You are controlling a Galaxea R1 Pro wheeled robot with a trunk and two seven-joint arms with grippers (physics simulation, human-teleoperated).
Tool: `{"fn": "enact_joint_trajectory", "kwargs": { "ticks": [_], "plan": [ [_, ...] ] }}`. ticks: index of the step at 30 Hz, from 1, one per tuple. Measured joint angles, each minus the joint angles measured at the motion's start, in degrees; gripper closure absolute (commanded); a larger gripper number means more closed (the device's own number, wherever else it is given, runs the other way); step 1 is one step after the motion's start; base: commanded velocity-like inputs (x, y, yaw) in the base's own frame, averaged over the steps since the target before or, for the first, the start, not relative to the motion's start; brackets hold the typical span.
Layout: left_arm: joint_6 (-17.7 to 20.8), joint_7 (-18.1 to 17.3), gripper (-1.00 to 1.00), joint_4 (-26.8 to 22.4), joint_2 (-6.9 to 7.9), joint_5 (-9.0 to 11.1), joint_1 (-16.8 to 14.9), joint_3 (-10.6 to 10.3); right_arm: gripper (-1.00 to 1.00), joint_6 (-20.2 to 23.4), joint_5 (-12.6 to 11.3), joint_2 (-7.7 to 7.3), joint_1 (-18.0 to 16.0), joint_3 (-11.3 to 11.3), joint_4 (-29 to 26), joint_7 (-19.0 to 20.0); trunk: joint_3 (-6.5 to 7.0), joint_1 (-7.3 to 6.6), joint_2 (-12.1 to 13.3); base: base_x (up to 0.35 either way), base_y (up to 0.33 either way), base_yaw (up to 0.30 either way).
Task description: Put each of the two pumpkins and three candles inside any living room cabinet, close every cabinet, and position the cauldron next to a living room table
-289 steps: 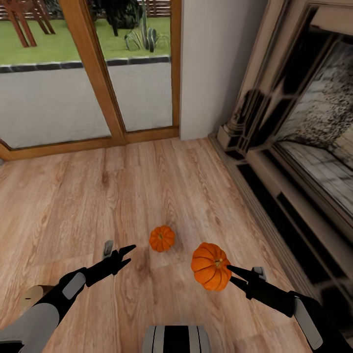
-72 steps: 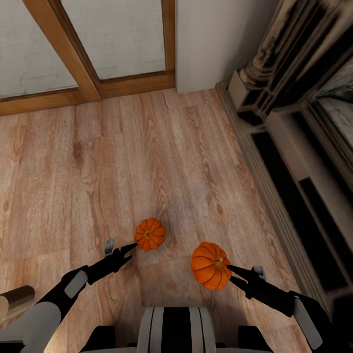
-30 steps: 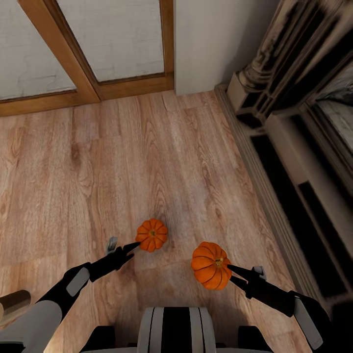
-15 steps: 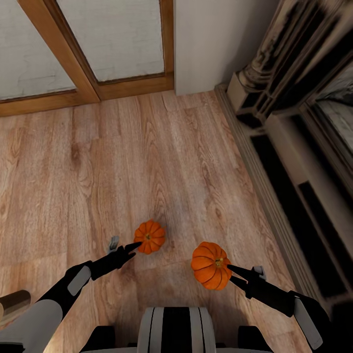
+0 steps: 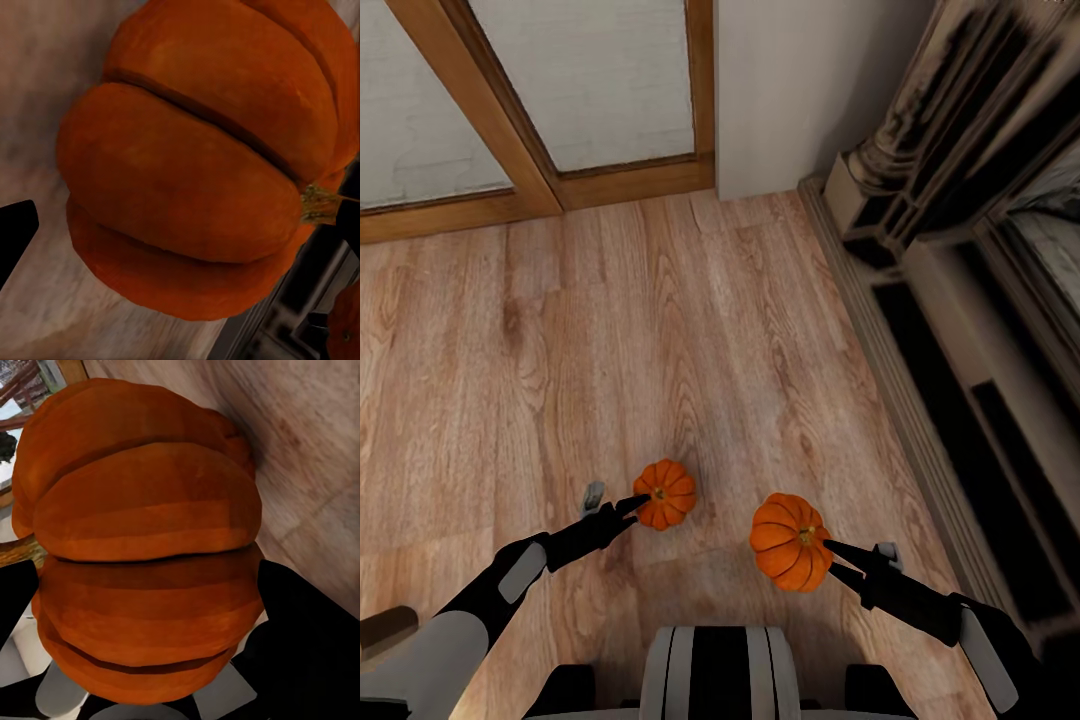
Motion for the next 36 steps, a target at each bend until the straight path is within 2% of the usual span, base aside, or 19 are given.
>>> {"fn": "enact_joint_trajectory", "kwargs": {
  "ticks": [23,24,36],
  "plan": [
    [0.0,0.02,-1.0,0.0,0.0,0.0,0.0,0.04,1.0,-0.03,0.04,-0.03,0.0,-0.08,0.0,0.04,0.0,0.01,0.0,0.029,0.0,0.0],
    [0.0,0.03,1.0,0.0,0.0,0.0,0.0,0.05,1.0,-0.02,0.03,-0.03,0.0,-0.08,0.0,0.03,0.0,0.01,0.0,0.0,0.0,0.0],
    [-1.19,0.31,1.0,0.07,-0.09,0.22,0.0,0.1,1.0,-0.02,0.02,-0.03,0.0,-0.16,-0.07,0.09,0.0,0.0,0.0,0.0,0.0,0.0]
  ]
}}
